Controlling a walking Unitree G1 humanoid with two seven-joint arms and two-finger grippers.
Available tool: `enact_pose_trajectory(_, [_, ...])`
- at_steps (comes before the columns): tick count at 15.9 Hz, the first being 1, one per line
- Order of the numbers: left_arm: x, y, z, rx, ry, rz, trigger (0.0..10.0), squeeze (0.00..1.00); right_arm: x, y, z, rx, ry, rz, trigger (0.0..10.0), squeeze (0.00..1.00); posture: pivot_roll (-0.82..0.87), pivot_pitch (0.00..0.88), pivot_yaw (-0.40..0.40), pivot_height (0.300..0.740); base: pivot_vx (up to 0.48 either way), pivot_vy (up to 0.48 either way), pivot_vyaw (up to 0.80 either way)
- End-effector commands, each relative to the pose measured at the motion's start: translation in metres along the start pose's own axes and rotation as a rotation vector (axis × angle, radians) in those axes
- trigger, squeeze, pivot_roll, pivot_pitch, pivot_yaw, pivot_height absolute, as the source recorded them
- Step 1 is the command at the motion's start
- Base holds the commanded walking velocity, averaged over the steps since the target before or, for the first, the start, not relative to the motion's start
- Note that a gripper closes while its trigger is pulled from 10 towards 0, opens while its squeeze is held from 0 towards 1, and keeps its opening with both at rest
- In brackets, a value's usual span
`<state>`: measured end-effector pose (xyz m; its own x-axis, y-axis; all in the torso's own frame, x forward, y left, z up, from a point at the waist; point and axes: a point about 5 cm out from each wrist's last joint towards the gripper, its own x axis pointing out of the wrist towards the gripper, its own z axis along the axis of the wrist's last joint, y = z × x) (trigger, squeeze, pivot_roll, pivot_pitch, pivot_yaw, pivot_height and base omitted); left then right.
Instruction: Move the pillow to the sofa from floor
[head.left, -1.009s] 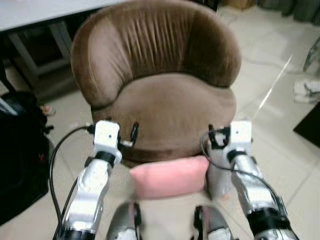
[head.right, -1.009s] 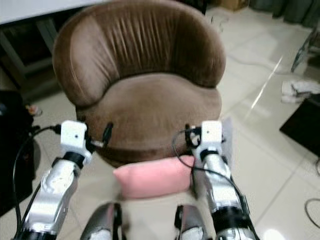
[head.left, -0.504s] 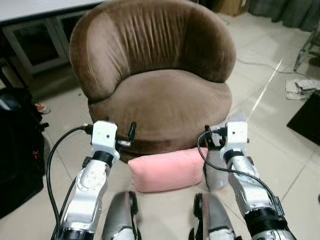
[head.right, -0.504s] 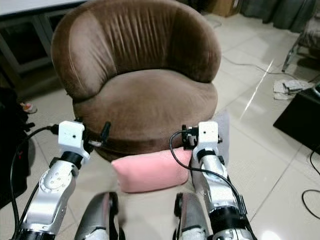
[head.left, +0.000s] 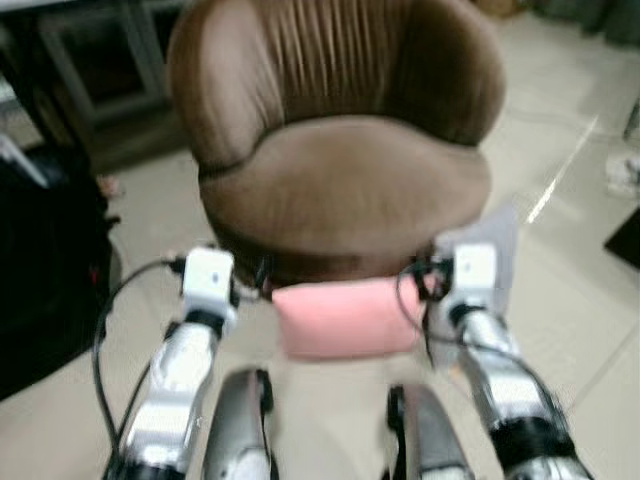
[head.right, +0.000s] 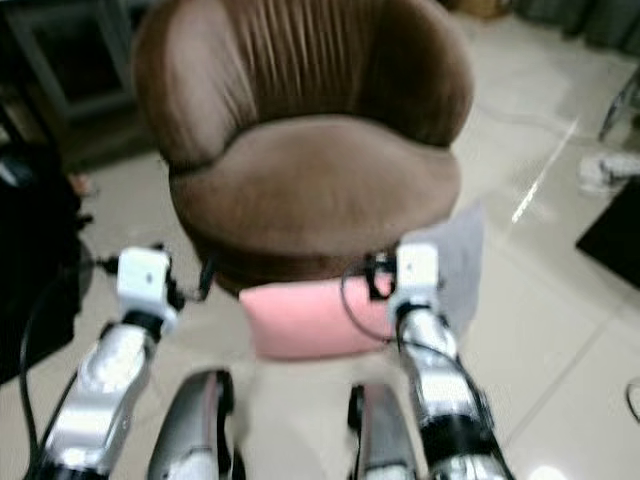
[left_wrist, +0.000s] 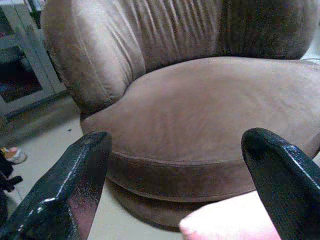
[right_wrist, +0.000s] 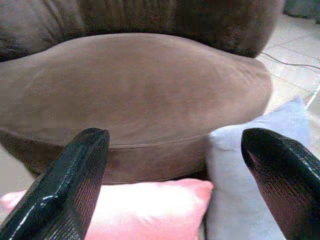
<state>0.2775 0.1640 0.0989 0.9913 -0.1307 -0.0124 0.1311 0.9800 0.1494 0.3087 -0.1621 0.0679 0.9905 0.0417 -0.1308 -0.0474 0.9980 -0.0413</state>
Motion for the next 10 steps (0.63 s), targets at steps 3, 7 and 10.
enact_pose_trajectory(3, [0.003, 0.001, 0.004, 0.007, -0.014, 0.008, 10.0, 0.0, 0.002, -0.004, 0.005, 0.0, -0.012, -0.01, 10.0, 0.0, 0.01, 0.082, 0.005, 0.527, 0.0, 0.0, 0.0])
enact_pose_trajectory(7, [0.01, 0.007, 0.005, 0.042, -0.01, -0.008, 10.0, 0.0, 0.003, -0.002, 0.005, 0.0, -0.014, -0.011, 10.0, 0.0, 0.02, 0.081, 0.011, 0.527, 0.0, 0.0, 0.0])
enact_pose_trajectory(10, [0.018, 0.012, 0.004, 0.082, 0.018, -0.028, 10.0, 0.0, 0.001, -0.003, 0.003, 0.008, -0.013, -0.015, 10.0, 0.0, 0.02, 0.085, 0.02, 0.507, 0.0, 0.0, 0.0])
